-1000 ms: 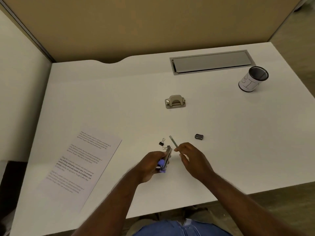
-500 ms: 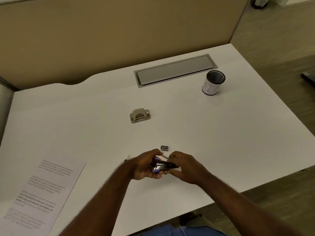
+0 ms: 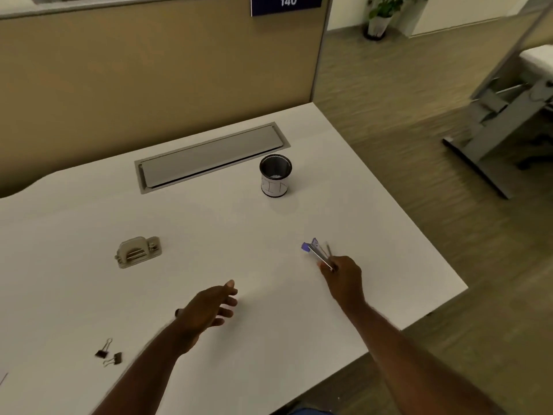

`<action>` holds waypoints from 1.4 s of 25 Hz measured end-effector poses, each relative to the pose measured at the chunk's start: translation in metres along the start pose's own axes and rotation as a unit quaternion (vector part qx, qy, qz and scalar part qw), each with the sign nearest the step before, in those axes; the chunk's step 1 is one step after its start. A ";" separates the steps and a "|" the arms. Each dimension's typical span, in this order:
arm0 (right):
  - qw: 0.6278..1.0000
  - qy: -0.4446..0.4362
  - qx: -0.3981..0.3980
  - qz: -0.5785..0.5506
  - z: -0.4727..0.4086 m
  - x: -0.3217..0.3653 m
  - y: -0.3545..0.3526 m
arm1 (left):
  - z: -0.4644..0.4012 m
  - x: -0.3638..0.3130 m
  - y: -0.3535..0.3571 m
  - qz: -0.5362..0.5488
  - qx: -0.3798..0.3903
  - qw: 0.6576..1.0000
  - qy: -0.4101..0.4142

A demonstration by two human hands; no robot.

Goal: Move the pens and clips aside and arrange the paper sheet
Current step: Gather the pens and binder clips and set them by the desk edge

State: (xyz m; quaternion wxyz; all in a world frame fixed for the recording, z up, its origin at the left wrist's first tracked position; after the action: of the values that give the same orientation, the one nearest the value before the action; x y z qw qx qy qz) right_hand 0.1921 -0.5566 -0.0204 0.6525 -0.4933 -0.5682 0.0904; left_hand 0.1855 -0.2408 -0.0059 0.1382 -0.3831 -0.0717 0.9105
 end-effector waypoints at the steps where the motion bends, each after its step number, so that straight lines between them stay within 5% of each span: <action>1: 1.000 0.018 -0.018 0.012 -0.018 -0.012 -0.006 | -0.004 0.001 0.003 -0.016 -0.011 1.000 0.014; 4: 0.997 0.041 -0.046 0.043 -0.058 -0.038 -0.014 | -0.015 0.004 0.013 -0.132 -0.092 0.981 0.106; 8: 0.994 0.060 -0.063 0.059 -0.095 -0.058 -0.016 | -0.033 0.003 0.035 -0.330 -0.141 0.891 0.278; 14: 0.985 -0.008 -0.026 0.169 -0.135 -0.066 -0.011 | -0.062 0.008 0.047 -0.457 -0.147 0.830 0.283; 20: 0.989 0.016 -0.023 0.144 -0.158 -0.072 -0.015 | -0.081 0.015 0.034 -0.474 -0.102 0.848 0.216; 35: 0.986 0.043 -0.070 0.147 -0.180 -0.073 -0.004 | -0.082 0.020 0.031 -0.465 -0.076 0.855 0.219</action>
State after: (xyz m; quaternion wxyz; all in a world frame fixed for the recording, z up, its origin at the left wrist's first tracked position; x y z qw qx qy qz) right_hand 0.3151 -0.7053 -0.0417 0.6195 -0.6194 -0.4661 0.1237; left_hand 0.2250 -0.2618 -0.0844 0.5279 -0.5043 -0.2778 0.6243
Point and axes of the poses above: each hand's wrist, its own z-axis away from the middle knuckle, its own y-axis out of the palm, x = y × z, the point moved 5 cm from there along -z, towards the middle knuckle, and after that the axes turned 15 degrees about -x, right-handed, at the moved point
